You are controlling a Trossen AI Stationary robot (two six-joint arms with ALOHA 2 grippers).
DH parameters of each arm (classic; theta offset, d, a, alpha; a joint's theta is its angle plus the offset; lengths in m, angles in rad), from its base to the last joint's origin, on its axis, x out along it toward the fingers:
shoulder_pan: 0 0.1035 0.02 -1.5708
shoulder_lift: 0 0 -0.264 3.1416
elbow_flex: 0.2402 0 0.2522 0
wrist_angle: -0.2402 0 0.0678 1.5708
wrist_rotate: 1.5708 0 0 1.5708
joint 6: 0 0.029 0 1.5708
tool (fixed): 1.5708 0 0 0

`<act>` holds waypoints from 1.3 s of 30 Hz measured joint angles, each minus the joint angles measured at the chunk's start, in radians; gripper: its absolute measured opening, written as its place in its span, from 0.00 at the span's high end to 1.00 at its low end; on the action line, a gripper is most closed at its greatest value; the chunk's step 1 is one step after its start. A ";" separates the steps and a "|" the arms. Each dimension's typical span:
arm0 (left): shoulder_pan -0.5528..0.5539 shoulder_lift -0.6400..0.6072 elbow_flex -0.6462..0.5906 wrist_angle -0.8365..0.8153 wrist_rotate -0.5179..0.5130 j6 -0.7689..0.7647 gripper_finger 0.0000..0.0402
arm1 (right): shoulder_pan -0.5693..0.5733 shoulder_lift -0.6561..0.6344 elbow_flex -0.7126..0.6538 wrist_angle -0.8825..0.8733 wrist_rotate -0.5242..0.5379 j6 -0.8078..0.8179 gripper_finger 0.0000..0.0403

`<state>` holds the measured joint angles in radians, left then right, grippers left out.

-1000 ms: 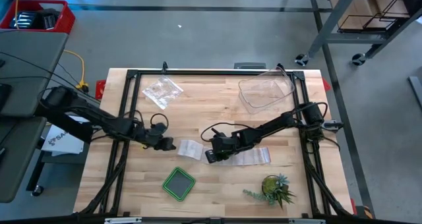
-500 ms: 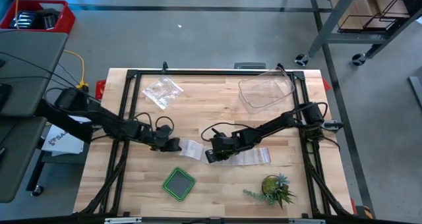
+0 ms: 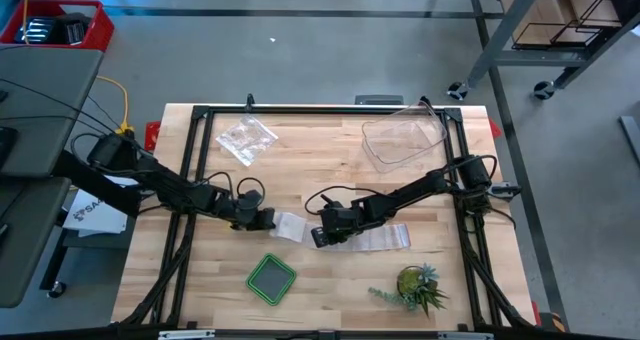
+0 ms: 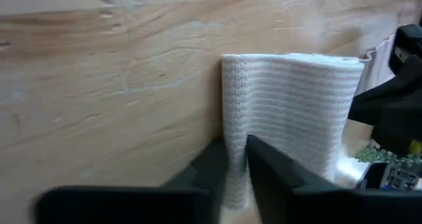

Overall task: Roll bandage
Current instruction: Roll the white bandage

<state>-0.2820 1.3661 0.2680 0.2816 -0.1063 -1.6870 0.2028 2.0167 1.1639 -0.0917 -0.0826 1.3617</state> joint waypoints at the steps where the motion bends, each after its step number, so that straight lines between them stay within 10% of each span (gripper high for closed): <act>1: 0.000 -0.003 0.000 -0.001 0.001 0.004 0.95 | 0.000 0.000 0.000 0.001 0.000 -0.001 1.00; 22: -0.173 -0.200 -0.005 -0.270 -0.139 -0.214 1.00 | -0.009 -0.010 0.001 0.007 -0.020 0.048 1.00; 39: -0.113 -0.188 0.180 -0.416 -0.140 -0.052 1.00 | -0.006 0.002 0.001 -0.029 -0.004 0.052 1.00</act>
<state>-0.3952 1.1781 0.4477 -0.1349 -0.2465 -1.7390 0.1967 2.0188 1.1652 -0.1203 -0.0862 1.4136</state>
